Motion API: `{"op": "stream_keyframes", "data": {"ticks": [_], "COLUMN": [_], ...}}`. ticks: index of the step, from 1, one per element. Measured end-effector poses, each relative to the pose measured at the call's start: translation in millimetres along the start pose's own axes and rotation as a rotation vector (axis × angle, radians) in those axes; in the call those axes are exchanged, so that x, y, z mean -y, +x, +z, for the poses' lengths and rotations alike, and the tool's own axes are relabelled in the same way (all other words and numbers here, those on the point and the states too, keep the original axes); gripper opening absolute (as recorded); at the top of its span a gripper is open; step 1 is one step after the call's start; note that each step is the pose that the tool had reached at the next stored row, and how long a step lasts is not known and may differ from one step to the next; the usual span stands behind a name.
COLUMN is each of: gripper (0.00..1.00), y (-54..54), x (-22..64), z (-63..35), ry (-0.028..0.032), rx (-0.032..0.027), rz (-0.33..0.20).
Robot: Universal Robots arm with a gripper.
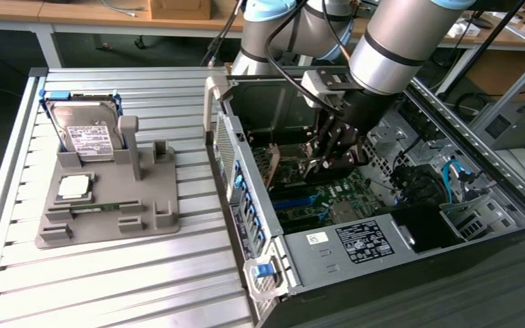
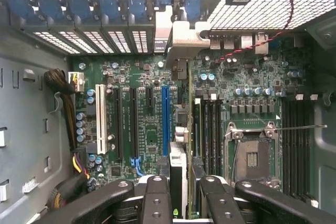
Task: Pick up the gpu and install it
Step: 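Insert the gpu into the slot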
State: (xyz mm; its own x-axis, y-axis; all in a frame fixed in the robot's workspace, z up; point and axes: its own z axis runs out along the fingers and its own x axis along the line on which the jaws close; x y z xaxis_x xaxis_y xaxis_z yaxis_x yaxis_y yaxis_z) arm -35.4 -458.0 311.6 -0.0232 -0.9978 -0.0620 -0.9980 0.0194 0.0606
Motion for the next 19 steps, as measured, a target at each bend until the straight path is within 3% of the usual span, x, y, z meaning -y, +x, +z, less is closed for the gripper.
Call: {"op": "stream_keyframes", "data": {"ticks": [19], "gripper": [0.27], "y": [0.9], "x": [-8.0], "z": [4.4], "ry": [0.0], "rx": [-0.0001], "rz": [0.0]}}
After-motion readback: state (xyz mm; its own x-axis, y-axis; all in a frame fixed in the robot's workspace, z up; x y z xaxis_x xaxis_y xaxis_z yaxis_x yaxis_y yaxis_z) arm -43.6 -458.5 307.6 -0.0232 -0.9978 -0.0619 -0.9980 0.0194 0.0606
